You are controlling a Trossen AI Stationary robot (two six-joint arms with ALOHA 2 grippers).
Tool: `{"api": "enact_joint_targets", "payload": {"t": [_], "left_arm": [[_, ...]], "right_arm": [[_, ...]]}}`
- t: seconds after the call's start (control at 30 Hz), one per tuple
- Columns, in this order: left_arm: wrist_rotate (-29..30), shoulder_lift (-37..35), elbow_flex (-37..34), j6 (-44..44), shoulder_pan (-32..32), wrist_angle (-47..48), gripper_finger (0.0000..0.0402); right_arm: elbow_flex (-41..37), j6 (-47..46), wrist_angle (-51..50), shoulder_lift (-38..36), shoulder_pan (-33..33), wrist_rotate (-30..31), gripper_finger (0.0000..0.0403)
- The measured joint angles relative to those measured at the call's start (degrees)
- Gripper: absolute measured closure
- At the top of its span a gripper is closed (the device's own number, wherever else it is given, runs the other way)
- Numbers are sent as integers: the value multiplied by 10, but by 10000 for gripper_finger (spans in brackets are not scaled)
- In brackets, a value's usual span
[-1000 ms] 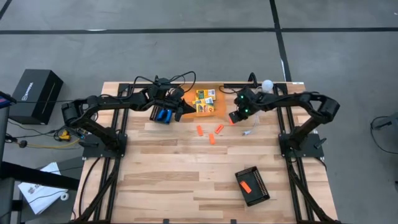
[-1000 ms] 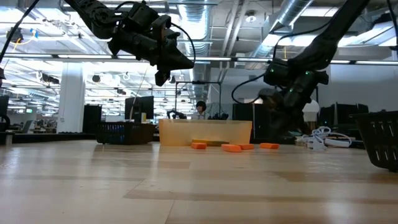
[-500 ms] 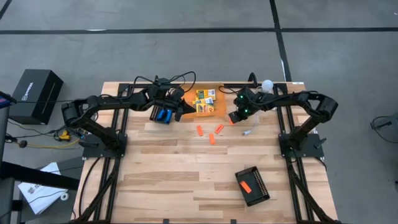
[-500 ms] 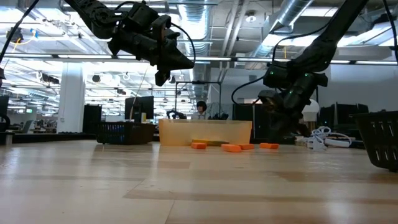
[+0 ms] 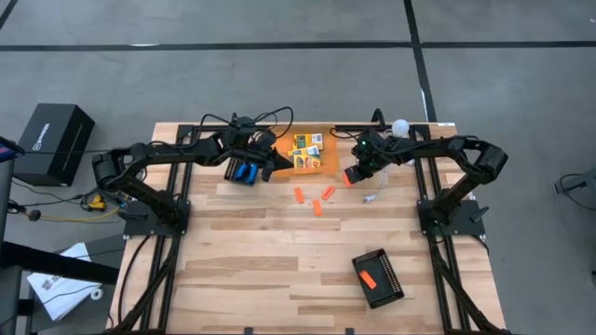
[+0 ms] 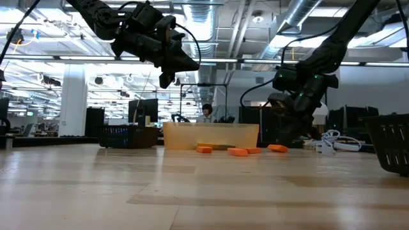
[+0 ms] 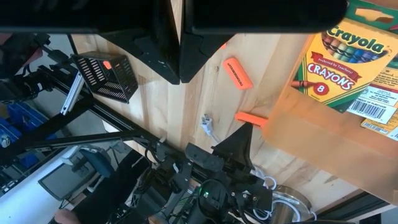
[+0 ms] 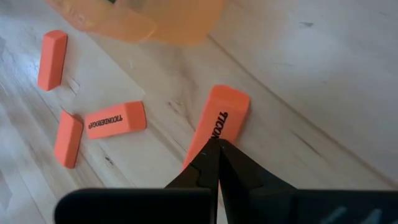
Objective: Pick & Place School Supplies
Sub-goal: Put the orange eraser into the bottom black bin
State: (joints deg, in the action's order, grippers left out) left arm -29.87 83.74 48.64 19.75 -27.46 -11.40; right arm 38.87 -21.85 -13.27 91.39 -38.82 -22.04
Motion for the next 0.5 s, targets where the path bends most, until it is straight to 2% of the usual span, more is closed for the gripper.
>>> {"api": "enact_joint_targets", "payload": {"t": [0.5], "left_arm": [[-4,0,0,7,0,0,400]], "right_arm": [[-3,15,-24,2,-30,8,403]]}}
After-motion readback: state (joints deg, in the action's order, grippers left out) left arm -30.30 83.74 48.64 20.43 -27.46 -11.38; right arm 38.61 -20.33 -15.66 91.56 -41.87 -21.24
